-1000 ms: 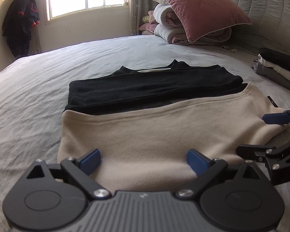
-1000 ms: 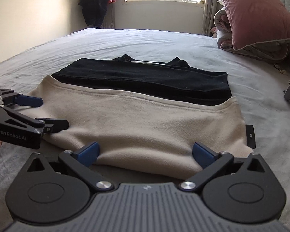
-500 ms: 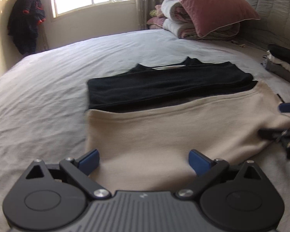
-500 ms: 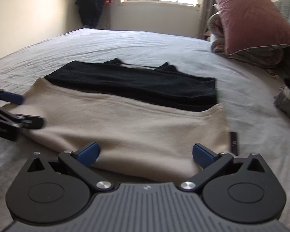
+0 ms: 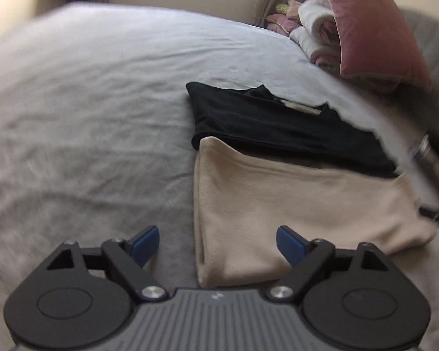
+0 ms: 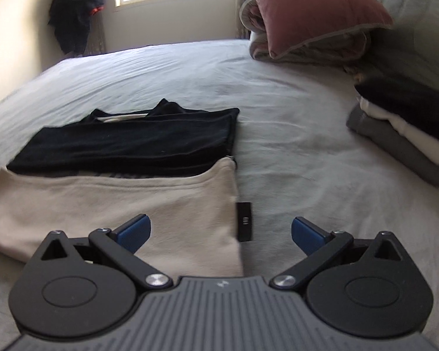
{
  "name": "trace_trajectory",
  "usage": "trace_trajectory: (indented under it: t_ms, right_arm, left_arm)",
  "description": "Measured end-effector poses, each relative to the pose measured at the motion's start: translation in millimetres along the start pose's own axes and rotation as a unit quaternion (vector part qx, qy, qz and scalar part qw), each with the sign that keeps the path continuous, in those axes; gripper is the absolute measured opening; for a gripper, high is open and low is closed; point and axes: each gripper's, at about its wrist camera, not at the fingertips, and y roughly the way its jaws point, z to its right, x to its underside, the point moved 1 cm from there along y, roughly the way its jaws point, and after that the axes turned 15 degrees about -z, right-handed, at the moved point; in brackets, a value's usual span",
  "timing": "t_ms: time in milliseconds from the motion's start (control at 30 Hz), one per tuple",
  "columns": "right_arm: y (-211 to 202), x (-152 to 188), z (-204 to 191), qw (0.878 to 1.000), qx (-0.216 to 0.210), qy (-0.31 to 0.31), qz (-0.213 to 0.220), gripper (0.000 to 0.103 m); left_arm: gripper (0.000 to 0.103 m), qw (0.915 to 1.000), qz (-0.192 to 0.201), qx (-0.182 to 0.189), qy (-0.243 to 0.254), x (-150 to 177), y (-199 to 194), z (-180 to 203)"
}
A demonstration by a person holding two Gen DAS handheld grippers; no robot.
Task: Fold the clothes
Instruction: 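Grasp the beige sweatshirt side edge with both grippers and fold it over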
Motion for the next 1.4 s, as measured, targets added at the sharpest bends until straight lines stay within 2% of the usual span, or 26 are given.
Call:
trace_trajectory:
  t_ms: [100, 167, 233, 367, 433, 533, 633, 733, 833, 967, 1033, 1067, 1100, 1133, 1167, 1200, 1233, 1267, 1400]
  right_arm:
    - [-6.8, -0.6, 21.2, 0.997, -0.059, 0.047, -0.027, 0.103]
    - [-9.4, 1.4, 36.4, 0.989, -0.109, 0.085, -0.053, 0.103]
    - [-9.8, 5.4, 51.5, 0.977, -0.153, 0.124, -0.080, 0.102]
    - [-8.3, 17.1, 74.0, 0.946, -0.231, 0.191, -0.124, 0.091]
    - [-8.4, 20.4, 79.3, 0.934, -0.255, 0.206, -0.140, 0.088]
    - [-6.7, 23.3, 83.7, 0.921, -0.279, 0.220, -0.158, 0.087]
    - [-2.3, 25.4, 85.0, 0.910, -0.299, 0.232, -0.169, 0.086]
    - [4.9, 24.0, 82.8, 0.904, -0.312, 0.235, -0.173, 0.086]
    - [7.9, 21.4, 79.0, 0.904, -0.316, 0.232, -0.172, 0.085]
    - [12.7, 17.5, 70.4, 0.910, -0.313, 0.219, -0.161, 0.084]
    - [15.2, 17.2, 67.2, 0.915, -0.306, 0.218, -0.148, 0.078]
    - [16.6, 17.3, 65.7, 0.918, -0.300, 0.218, -0.141, 0.071]
    - [17.9, 17.3, 64.5, 0.921, -0.295, 0.217, -0.135, 0.069]
    - [18.8, 17.0, 64.0, 0.923, -0.291, 0.217, -0.131, 0.066]
    - [19.2, 16.8, 64.0, 0.924, -0.288, 0.217, -0.127, 0.059]
    - [19.2, 17.0, 64.6, 0.926, -0.284, 0.218, -0.123, 0.053]
    - [20.4, 18.4, 65.6, 0.926, -0.281, 0.221, -0.122, 0.034]
    - [23.1, 20.6, 67.6, 0.924, -0.282, 0.228, -0.124, 0.017]
    - [27.1, 29.1, 78.1, 0.903, -0.307, 0.274, -0.122, 0.015]
  left_arm:
    - [0.088, 0.9971, -0.019, 0.056, -0.048, 1.3, -4.5, -17.5]
    - [0.088, 0.9932, -0.032, 0.087, -0.071, 3.3, -4.8, -26.9]
    - [0.086, 0.9882, -0.045, 0.116, -0.089, 5.5, -4.0, -34.7]
    - [0.079, 0.9772, -0.065, 0.162, -0.121, 7.8, -3.1, -44.6]
    - [0.075, 0.9701, -0.079, 0.186, -0.135, 9.0, -1.8, -48.2]
    - [0.074, 0.9551, -0.111, 0.228, -0.153, 11.4, 4.3, -51.8]
    - [0.074, 0.9475, -0.126, 0.242, -0.168, 13.5, 11.1, -53.4]
    - [0.074, 0.9429, -0.124, 0.251, -0.180, 14.9, 15.1, -53.4]
    - [0.074, 0.9415, -0.111, 0.257, -0.188, 15.3, 19.2, -51.4]
    - [0.074, 0.9406, -0.092, 0.264, -0.193, 14.4, 25.9, -47.4]
    - [0.074, 0.9394, -0.081, 0.267, -0.198, 13.5, 27.3, -48.4]
    - [0.071, 0.9394, -0.075, 0.267, -0.202, 13.4, 27.9, -47.7]
    - [0.068, 0.9406, -0.067, 0.263, -0.204, 13.5, 27.9, -47.6]
    - [0.059, 0.9436, -0.061, 0.254, -0.204, 13.5, 28.6, -45.8]
    - [0.047, 0.9466, -0.055, 0.245, -0.203, 13.5, 29.1, -44.6]
    - [0.039, 0.9494, -0.053, 0.234, -0.203, 13.7, 29.5, -45.1]
    - [0.017, 0.9516, -0.054, 0.221, -0.206, 14.1, 30.5, -46.0]
    - [0.012, 0.9523, -0.054, 0.214, -0.211, 14.8, 31.6, -47.3]
    - [0.009, 0.9461, -0.055, 0.221, -0.230, 14.7, 28.6, -51.1]
